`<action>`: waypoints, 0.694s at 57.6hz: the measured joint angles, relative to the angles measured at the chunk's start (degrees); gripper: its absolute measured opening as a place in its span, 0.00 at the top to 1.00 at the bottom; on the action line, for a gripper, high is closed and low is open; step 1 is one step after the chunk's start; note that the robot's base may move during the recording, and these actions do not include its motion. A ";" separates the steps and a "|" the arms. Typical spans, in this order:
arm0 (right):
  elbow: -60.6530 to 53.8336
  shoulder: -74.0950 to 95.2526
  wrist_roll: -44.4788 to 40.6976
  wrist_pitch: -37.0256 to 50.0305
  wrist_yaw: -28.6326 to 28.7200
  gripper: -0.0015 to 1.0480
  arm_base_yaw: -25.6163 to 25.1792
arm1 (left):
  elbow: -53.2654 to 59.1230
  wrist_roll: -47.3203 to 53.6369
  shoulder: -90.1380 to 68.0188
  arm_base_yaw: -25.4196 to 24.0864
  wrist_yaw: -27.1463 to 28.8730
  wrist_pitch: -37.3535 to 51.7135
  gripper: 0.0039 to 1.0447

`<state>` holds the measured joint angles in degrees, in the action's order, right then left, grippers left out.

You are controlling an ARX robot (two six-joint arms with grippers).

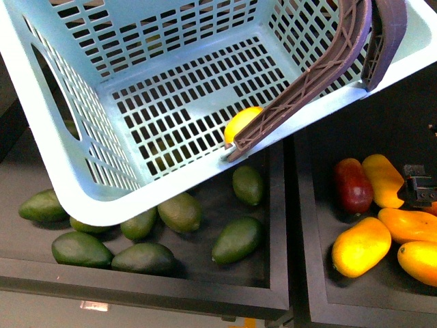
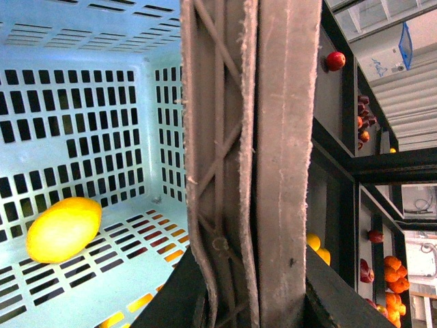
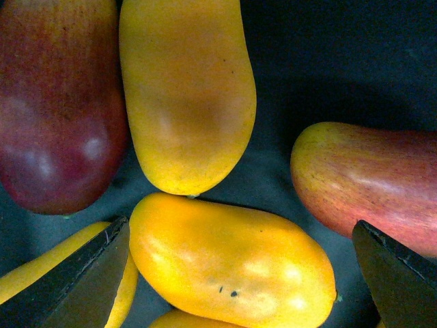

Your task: Pick lemon and mango into basket

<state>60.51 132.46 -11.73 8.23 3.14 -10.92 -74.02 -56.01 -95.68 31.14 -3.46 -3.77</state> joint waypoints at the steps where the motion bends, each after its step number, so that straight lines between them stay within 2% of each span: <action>1: 0.28 0.28 -0.02 -0.13 0.09 0.08 0.00 | 0.00 0.00 0.00 0.00 0.00 0.00 0.82; 40: 13.66 13.94 3.72 -2.89 1.68 0.08 1.70 | 0.00 0.02 0.00 0.00 0.07 0.00 0.82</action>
<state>74.17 146.41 -8.01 5.34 4.82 -9.21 -74.02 -55.99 -95.68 31.14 -3.40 -3.77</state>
